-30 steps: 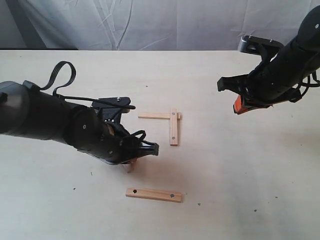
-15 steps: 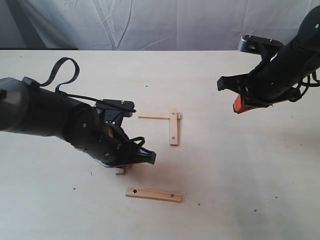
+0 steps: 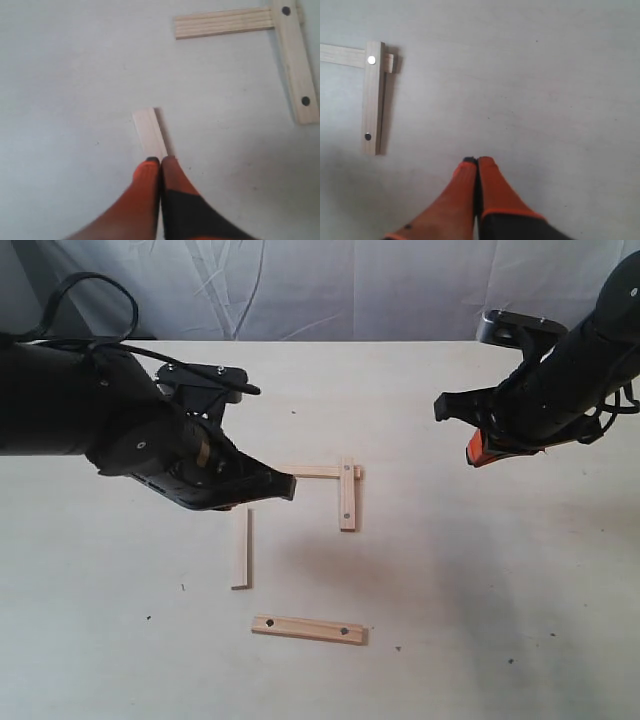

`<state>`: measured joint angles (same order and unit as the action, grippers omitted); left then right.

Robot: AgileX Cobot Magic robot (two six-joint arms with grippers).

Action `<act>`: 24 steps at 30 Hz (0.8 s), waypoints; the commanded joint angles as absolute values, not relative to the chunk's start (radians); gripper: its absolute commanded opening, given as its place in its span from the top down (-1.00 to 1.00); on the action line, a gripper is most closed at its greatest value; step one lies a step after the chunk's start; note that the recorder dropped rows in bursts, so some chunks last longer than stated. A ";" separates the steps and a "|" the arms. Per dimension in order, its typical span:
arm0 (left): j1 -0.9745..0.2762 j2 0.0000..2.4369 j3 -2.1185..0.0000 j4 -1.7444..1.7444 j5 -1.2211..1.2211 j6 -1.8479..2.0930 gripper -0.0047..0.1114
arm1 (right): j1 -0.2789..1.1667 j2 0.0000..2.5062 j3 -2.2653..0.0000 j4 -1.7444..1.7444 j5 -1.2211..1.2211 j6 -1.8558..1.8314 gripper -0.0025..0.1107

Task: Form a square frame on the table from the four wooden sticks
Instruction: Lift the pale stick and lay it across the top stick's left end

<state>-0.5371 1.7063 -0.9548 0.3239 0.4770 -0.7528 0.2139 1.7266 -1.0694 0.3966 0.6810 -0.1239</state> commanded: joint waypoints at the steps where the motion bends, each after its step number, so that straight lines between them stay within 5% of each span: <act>1: -0.541 1.755 -0.957 0.306 0.471 -0.810 0.69 | 0.211 1.722 -1.063 0.394 0.671 -0.130 0.95; 9: -0.541 1.841 -0.957 0.276 0.466 -0.810 0.25 | 0.211 1.722 -1.063 0.394 0.662 -0.130 0.95; 20: -0.541 1.907 -0.957 0.237 0.435 -0.789 0.25 | 0.211 1.722 -1.063 0.394 0.653 -0.130 0.95; 24: -0.541 1.912 -0.957 0.244 0.456 -0.732 0.48 | 0.211 1.722 -1.063 0.397 0.644 -0.130 0.95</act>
<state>-0.5371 1.8958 -0.9587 0.2417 0.4417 -0.7651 0.2139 1.7266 -1.0694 0.3966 0.6615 -0.1239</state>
